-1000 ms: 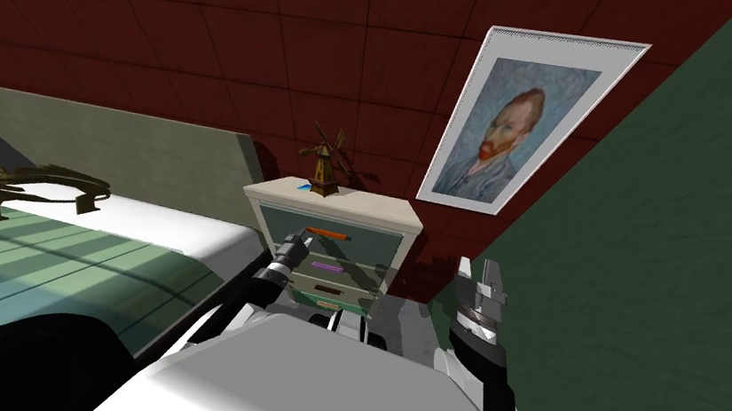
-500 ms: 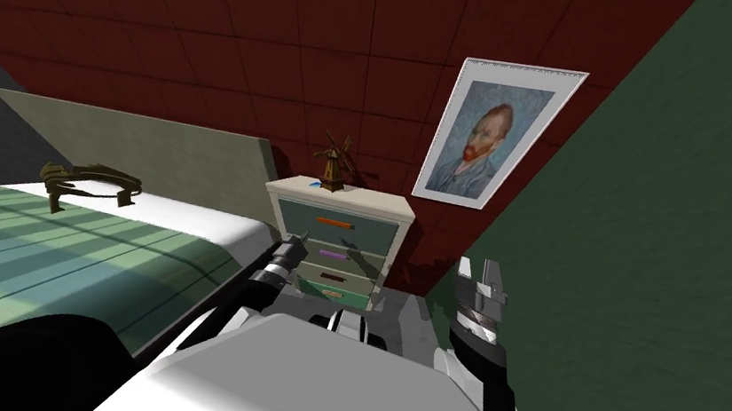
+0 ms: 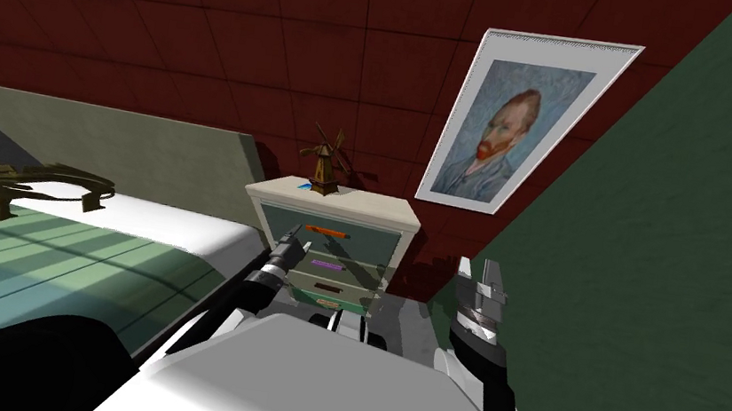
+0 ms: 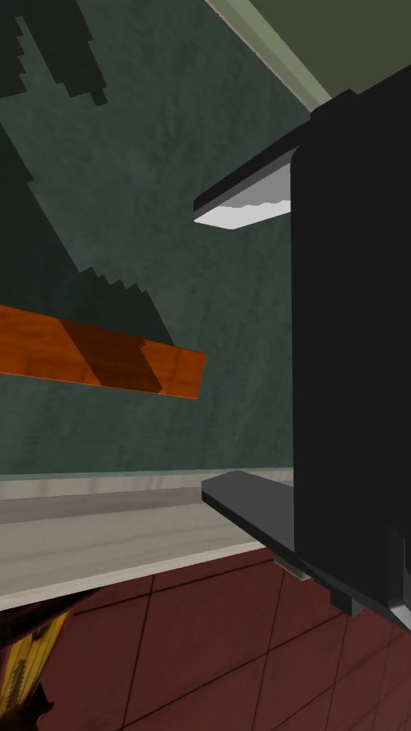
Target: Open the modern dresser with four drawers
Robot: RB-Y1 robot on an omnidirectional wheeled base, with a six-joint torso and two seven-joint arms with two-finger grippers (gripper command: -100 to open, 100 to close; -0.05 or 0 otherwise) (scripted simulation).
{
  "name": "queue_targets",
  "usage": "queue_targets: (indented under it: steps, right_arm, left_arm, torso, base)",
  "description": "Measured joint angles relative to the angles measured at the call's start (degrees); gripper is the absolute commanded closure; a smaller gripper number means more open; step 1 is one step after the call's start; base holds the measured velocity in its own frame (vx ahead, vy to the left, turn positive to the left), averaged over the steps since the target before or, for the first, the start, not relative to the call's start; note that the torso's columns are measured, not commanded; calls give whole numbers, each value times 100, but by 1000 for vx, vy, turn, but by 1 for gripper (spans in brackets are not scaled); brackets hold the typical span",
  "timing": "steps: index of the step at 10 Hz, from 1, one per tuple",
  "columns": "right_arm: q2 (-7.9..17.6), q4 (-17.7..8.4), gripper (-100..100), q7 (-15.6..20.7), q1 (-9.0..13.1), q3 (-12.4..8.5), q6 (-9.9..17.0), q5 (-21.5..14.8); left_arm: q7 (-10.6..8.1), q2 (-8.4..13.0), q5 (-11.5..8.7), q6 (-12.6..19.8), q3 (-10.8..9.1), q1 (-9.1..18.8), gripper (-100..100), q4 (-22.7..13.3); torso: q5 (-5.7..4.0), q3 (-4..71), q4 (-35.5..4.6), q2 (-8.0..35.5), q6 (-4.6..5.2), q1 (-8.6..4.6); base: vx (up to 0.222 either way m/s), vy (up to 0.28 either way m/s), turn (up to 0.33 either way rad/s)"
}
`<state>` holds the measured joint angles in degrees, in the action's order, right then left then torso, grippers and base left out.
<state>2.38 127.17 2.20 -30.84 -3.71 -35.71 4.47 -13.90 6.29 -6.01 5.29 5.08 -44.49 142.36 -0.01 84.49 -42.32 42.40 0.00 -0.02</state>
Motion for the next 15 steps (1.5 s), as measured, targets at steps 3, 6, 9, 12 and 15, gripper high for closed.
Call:
queue_targets:
  steps: [3,6,9,12,15]
  right_arm:
    - [0,0,0,0,2,0,0,0]
    - [-1,-1,0,0,5,1,1,0]
    - [0,-1,0,0,4,1,1,0]
    - [0,0,0,0,-1,0,0,0]
    - [0,0,0,0,1,0,0,0]
  left_arm:
    - [-7,-6,1,60,-2,-45,100,93]
    - [-23,33,-6,31,13,-133,100,180]
    - [-38,67,-7,16,43,-232,-100,251]
    - [-17,33,5,16,21,-138,-100,22]
    - [-10,0,13,42,13,-108,-100,57]
  torso:
    - [1,-1,0,4,0,3]
    - [2,-15,-3,21,4,-1]
    - [1,28,13,-48,0,4]
    - [0,42,20,-66,0,-1]
    - [1,-15,-7,26,0,2]
  base:
    - [66,8,-7]
    - [-172,-11,19]
    - [-95,1,4]
    - [156,1,-15]
    - [125,1,-13]
